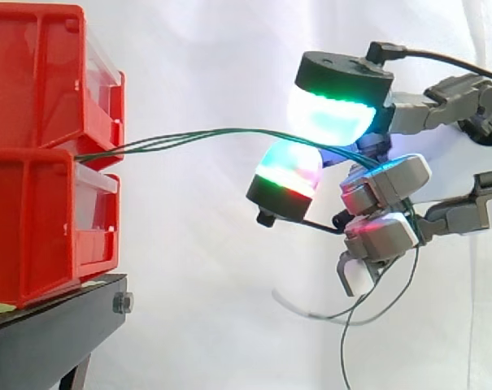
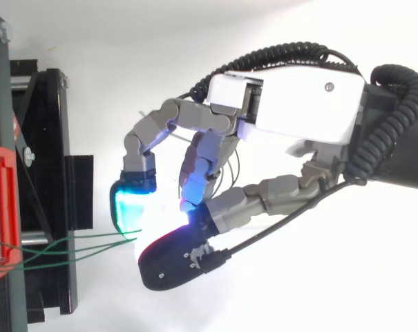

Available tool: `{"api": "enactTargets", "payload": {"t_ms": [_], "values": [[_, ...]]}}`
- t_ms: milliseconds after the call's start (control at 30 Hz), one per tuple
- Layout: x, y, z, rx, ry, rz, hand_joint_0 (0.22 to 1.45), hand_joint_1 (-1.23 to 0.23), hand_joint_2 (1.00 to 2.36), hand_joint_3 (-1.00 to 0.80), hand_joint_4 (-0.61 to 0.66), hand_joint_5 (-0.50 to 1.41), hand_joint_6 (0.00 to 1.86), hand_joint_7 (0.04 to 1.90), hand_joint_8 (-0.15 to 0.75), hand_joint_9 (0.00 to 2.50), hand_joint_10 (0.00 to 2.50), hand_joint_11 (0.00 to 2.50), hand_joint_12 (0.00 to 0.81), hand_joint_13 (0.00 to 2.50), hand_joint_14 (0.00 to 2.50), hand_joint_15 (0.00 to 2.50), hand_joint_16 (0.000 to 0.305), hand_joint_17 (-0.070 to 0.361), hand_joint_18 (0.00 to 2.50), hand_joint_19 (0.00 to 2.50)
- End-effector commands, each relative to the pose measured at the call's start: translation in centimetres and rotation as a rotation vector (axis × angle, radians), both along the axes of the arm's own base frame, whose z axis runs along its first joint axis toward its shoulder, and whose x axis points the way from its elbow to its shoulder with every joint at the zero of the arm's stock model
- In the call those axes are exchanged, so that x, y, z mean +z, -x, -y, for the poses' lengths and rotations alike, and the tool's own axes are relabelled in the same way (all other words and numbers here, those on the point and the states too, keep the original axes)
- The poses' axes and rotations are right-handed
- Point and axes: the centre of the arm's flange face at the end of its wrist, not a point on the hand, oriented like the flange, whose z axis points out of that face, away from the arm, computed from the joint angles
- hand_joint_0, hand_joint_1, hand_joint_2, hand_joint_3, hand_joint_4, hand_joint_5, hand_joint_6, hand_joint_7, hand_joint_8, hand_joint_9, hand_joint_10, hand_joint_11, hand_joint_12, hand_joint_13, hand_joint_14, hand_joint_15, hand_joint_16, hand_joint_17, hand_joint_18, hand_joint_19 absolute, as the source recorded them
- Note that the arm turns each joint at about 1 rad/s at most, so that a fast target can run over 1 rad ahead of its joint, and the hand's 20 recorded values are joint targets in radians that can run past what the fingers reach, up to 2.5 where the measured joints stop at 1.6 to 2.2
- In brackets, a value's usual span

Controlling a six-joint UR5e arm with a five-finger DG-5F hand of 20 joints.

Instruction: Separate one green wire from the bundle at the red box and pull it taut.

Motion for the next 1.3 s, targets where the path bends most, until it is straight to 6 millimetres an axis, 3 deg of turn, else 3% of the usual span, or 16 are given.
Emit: {"api": "enactTargets", "payload": {"t_ms": [0, 233, 367, 600, 800, 967, 1067, 1267], "values": [[-0.15, -0.02, -0.16, 0.002, -0.003, 0.006, 0.64, -0.74, 1.02, -0.34, 0.07, -0.16, 0.92, 1.0, 0.254, 1.39, 0.0, 1.66, 0.328, 1.19, 0.03, 1.06, 0.052, 0.118, 0.72, 0.74], [-0.16, -0.08, -0.17, 0.002, -0.004, 0.012, 0.61, -0.67, 1.02, -0.28, 0.07, -0.16, 0.92, 1.0, 0.255, 1.41, 0.0, 1.66, 0.337, 1.2, 0.03, 1.06, 0.053, 0.118, 0.72, 0.74], [-0.11, -0.15, -0.18, 0.002, -0.006, 0.018, 0.59, -0.51, 1.02, -0.27, 0.07, -0.16, 0.91, 1.0, 0.256, 1.43, 0.0, 1.67, 0.344, 1.2, 0.03, 1.07, 0.054, 0.12, 0.72, 0.76], [0.02, -0.25, -0.17, -0.001, -0.007, 0.027, 0.59, -0.47, 1.01, -0.32, 0.09, -0.15, 0.9, 0.98, 0.256, 1.43, 0.01, 1.67, 0.341, 1.2, 0.03, 1.07, 0.054, 0.121, 0.72, 0.76], [0.26, -0.56, -0.09, -0.005, -0.007, 0.055, 0.53, -0.55, 1.0, -0.5, 0.1, -0.15, 0.88, 0.99, 0.268, 1.43, 0.01, 1.64, 0.357, 1.21, 0.03, 1.06, 0.057, 0.129, 0.74, 0.74], [0.27, -0.57, -0.06, -0.008, -0.007, 0.057, 0.49, -0.61, 1.0, -0.5, 0.11, -0.15, 0.88, 0.97, 0.29, 1.44, 0.0, 1.64, 0.368, 1.23, 0.03, 1.04, 0.06, 0.134, 0.76, 0.72], [0.2, -0.54, -0.05, -0.008, -0.007, 0.055, 0.53, -0.67, 1.0, -0.5, 0.1, -0.15, 0.88, 0.99, 0.269, 1.43, 0.01, 1.64, 0.351, 1.21, 0.03, 1.06, 0.056, 0.127, 0.74, 0.73], [0.27, -0.57, -0.06, -0.008, -0.007, 0.057, 0.62, -0.72, 1.02, -0.26, 0.08, -0.15, 0.89, 1.06, 0.245, 1.41, 0.01, 1.65, 0.33, 1.2, 0.03, 1.05, 0.053, 0.119, 0.72, 0.74]]}}
